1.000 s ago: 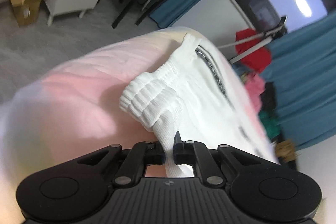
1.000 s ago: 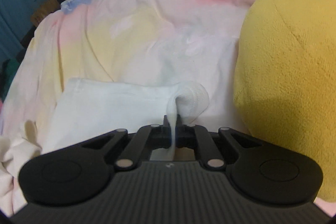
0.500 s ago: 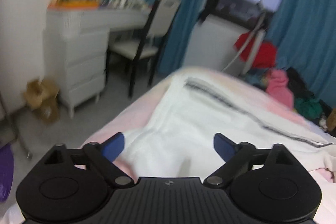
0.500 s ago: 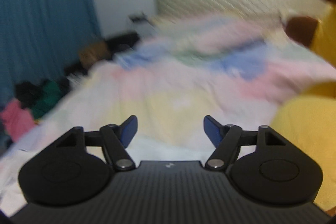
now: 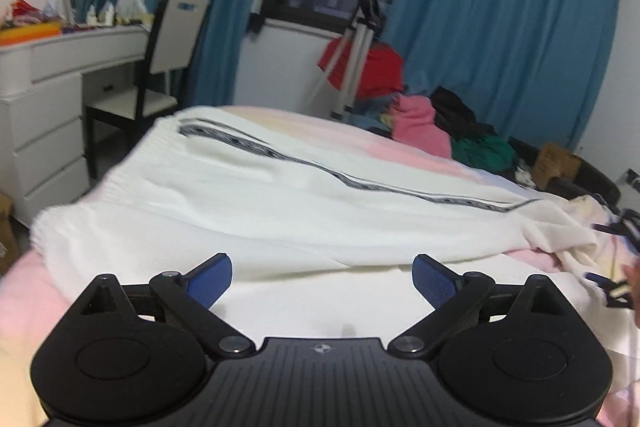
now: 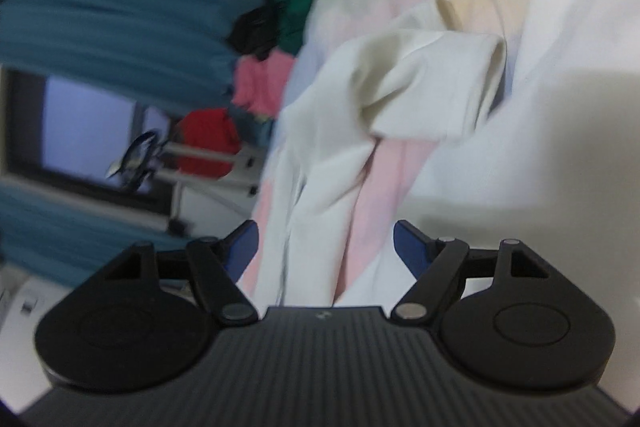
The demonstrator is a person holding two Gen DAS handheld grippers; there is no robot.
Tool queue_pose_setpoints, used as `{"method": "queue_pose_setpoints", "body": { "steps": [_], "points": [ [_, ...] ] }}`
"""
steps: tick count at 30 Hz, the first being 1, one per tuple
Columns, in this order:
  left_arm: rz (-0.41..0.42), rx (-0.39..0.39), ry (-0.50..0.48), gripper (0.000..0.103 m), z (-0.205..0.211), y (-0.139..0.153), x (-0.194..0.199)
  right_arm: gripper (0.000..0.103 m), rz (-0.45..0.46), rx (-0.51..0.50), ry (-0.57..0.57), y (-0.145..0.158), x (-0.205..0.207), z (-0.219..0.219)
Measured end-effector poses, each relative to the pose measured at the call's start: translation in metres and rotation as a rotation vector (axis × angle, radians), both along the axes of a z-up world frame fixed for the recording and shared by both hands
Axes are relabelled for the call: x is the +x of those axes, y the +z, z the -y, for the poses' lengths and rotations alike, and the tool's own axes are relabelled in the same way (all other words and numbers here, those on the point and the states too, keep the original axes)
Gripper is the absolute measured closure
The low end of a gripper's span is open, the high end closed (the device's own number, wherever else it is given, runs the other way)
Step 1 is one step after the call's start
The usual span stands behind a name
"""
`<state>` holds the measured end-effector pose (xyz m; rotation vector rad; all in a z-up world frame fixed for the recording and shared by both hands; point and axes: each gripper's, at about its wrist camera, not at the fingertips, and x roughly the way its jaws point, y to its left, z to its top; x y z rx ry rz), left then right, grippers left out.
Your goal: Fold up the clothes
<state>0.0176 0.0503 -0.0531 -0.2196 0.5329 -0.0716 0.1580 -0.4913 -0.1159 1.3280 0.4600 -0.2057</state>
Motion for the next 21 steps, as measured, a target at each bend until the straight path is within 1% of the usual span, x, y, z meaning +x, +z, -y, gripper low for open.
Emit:
{"method": "queue_pose_setpoints", "body": {
  "steps": [3, 6, 8, 11, 12, 13, 14, 15, 17, 18, 19, 21],
  "points": [
    [-0.011, -0.016, 0.001, 0.005, 0.001, -0.013, 0.008, 0.026, -0.034, -0.034, -0.025, -0.011, 0.041, 0.009],
    [-0.048, -0.063, 0.012, 0.005, -0.005, -0.025, 0.022, 0.027, -0.097, -0.089, -0.057, -0.024, 0.085, 0.017],
    [-0.070, -0.084, 0.017, 0.005, -0.009, -0.033, 0.034, 0.027, -0.164, -0.102, -0.100, -0.034, 0.108, 0.023],
    [-0.099, -0.089, 0.007, 0.005, -0.010, -0.043, 0.048, 0.026, -0.216, -0.112, -0.187, -0.039, 0.133, 0.032],
    [-0.108, -0.093, -0.001, 0.005, -0.013, -0.046, 0.051, 0.034, -0.231, -0.134, -0.208, -0.035, 0.140, 0.032],
    [-0.112, -0.097, -0.008, 0.005, -0.017, -0.048, 0.053, 0.056, -0.240, -0.181, -0.222, -0.028, 0.147, 0.032],
    [-0.113, -0.097, -0.013, 0.005, -0.017, -0.050, 0.055, 0.072, -0.242, -0.246, -0.224, -0.017, 0.154, 0.031],
    [-0.112, -0.098, -0.015, 0.005, -0.018, -0.051, 0.058, 0.090, -0.227, -0.294, -0.213, -0.002, 0.160, 0.031],
    [-0.109, -0.098, -0.013, 0.005, -0.020, -0.053, 0.063, 0.091, -0.188, -0.377, -0.184, 0.027, 0.171, 0.032],
    [-0.109, -0.105, -0.012, 0.005, -0.023, -0.053, 0.064, 0.092, -0.131, -0.396, -0.163, 0.044, 0.173, 0.033],
    [-0.109, -0.112, -0.010, 0.006, -0.026, -0.052, 0.065, 0.092, -0.036, -0.430, -0.130, 0.064, 0.173, 0.032],
    [-0.110, -0.131, -0.007, 0.006, -0.030, -0.052, 0.064, 0.093, 0.125, -0.602, -0.057, 0.101, 0.161, 0.018]
  ]
}}
